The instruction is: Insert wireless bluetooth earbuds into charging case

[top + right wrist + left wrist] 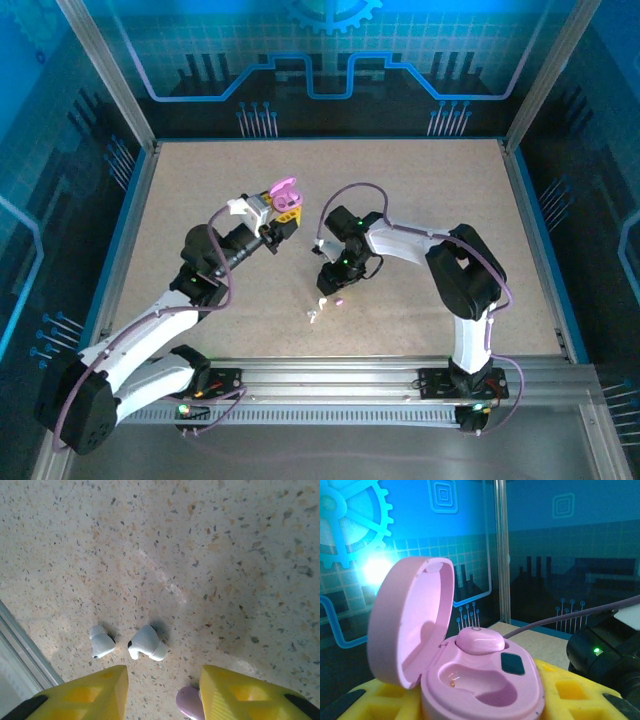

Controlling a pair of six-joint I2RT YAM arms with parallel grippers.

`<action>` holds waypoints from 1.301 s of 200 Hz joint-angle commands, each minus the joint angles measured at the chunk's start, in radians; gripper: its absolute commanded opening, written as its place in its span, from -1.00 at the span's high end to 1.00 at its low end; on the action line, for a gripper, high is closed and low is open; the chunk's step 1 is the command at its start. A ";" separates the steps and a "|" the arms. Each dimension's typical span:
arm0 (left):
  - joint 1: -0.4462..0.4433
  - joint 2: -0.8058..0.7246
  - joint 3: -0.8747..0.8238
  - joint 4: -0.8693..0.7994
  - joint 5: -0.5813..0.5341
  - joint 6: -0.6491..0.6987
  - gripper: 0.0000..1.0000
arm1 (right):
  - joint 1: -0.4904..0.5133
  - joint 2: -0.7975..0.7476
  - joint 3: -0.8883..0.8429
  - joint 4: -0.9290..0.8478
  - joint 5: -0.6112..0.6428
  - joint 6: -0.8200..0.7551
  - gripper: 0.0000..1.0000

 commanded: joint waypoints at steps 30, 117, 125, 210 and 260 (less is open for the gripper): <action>-0.004 0.000 0.001 0.013 -0.005 0.012 0.31 | -0.015 0.043 -0.015 -0.019 -0.027 -0.014 0.18; -0.003 0.010 -0.002 0.018 -0.002 0.011 0.31 | -0.019 0.009 -0.070 -0.011 -0.019 0.022 0.19; -0.004 0.012 0.000 0.020 -0.002 0.009 0.31 | -0.019 0.004 -0.072 -0.014 -0.018 0.024 0.19; -0.004 0.018 0.000 0.025 0.000 0.008 0.31 | 0.001 -0.035 -0.092 -0.055 0.002 0.046 0.20; -0.003 0.018 0.000 0.025 -0.001 0.006 0.31 | 0.033 -0.048 -0.070 -0.096 0.066 0.052 0.21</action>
